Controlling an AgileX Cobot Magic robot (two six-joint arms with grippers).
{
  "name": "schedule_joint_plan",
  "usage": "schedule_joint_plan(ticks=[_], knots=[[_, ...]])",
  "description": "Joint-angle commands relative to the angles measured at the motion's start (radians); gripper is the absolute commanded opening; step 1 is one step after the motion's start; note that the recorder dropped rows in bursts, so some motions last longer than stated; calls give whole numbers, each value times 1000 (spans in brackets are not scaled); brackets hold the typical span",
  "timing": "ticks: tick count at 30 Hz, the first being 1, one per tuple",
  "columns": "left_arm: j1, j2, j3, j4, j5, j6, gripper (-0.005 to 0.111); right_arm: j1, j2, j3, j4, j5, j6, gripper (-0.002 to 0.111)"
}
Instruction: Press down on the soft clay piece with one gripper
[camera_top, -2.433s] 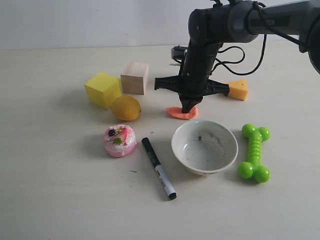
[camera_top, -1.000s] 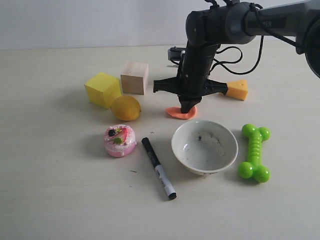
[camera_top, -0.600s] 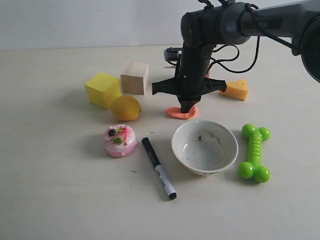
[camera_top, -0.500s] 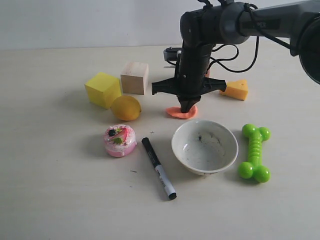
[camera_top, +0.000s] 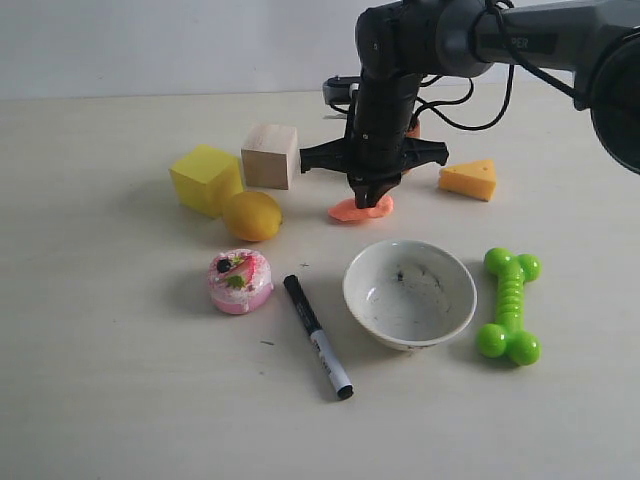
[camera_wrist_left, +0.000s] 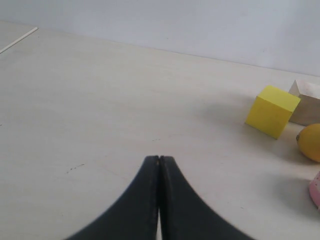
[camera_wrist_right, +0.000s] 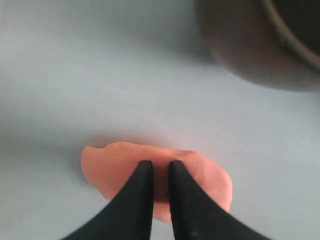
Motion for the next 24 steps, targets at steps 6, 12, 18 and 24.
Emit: schedule_joint_plan(ticks=[6,12,18,24], knots=[[-6,-6,-1,0,-7,-7,0,1,-3,-6,-23,38,-8,17],[-6,-6,-1,0,-7,-7,0,1,-3,-6,-19,36,-6,17],[-6,-6,-1,0,-7,-4,0,1,-3,-6,-19,36,-6,11],[-6,-6,-1,0,-7,-7,0,1,-3,-6,-23,29,-6,0]])
